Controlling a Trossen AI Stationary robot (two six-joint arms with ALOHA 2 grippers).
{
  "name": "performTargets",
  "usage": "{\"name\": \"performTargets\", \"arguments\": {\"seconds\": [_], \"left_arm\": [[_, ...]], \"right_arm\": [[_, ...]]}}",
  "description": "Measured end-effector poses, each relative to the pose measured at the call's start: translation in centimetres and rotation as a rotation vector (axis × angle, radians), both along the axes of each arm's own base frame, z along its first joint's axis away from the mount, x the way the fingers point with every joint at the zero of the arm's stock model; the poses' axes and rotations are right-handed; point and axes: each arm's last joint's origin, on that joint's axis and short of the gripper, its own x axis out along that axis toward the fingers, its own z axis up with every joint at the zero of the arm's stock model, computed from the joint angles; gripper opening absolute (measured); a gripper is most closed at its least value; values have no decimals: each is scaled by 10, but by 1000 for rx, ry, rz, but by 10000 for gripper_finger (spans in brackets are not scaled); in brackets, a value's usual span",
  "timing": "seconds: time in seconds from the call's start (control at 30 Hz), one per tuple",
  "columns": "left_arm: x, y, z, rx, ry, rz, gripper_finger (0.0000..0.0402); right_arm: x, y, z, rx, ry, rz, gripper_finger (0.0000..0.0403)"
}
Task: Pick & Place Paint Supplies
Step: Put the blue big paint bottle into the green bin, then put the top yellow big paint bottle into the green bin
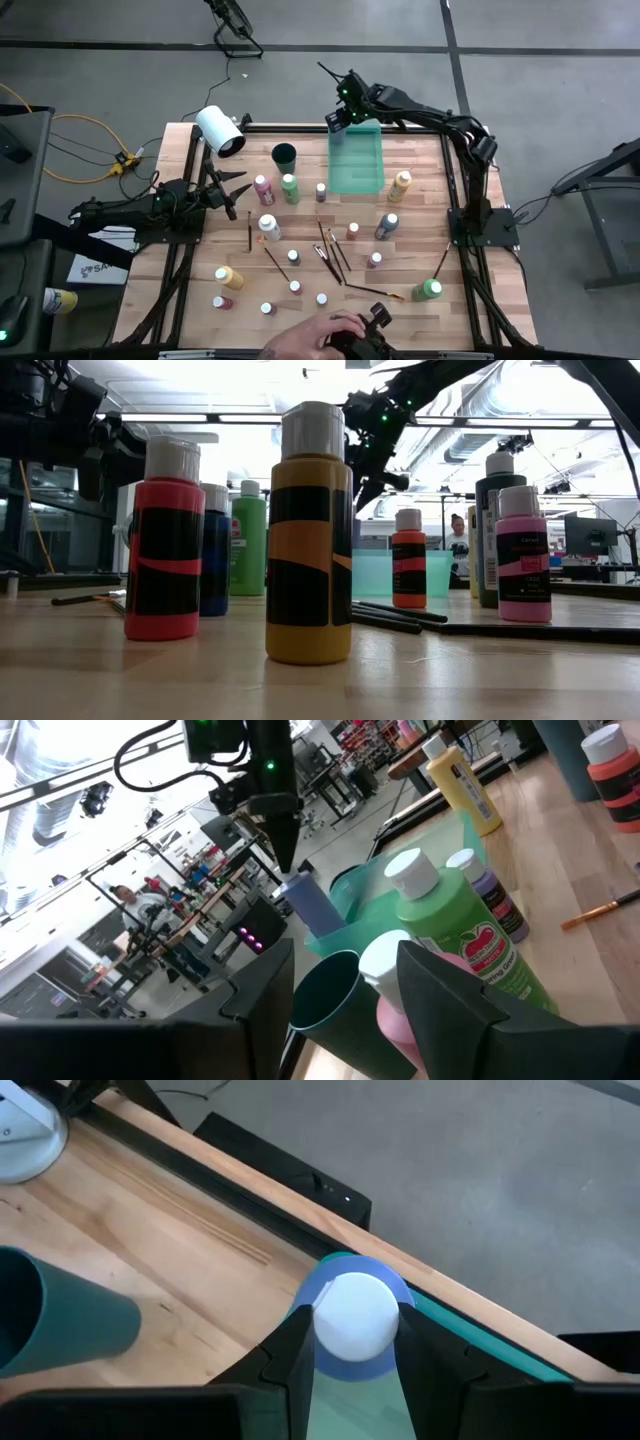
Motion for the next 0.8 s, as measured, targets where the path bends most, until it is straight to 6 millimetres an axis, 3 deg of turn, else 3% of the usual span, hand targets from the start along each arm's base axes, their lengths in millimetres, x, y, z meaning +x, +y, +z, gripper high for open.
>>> {"name": "performTargets", "arguments": {"seconds": [0.43, 0.8], "left_arm": [[0, 0, 0, 0, 0, -1, 173], [0, 0, 0, 0, 0, -1, 173]], "right_arm": [[5, -4, -10, 1, 1, 0, 134], [3, -1, -2, 8, -24, 13, 255]]}}
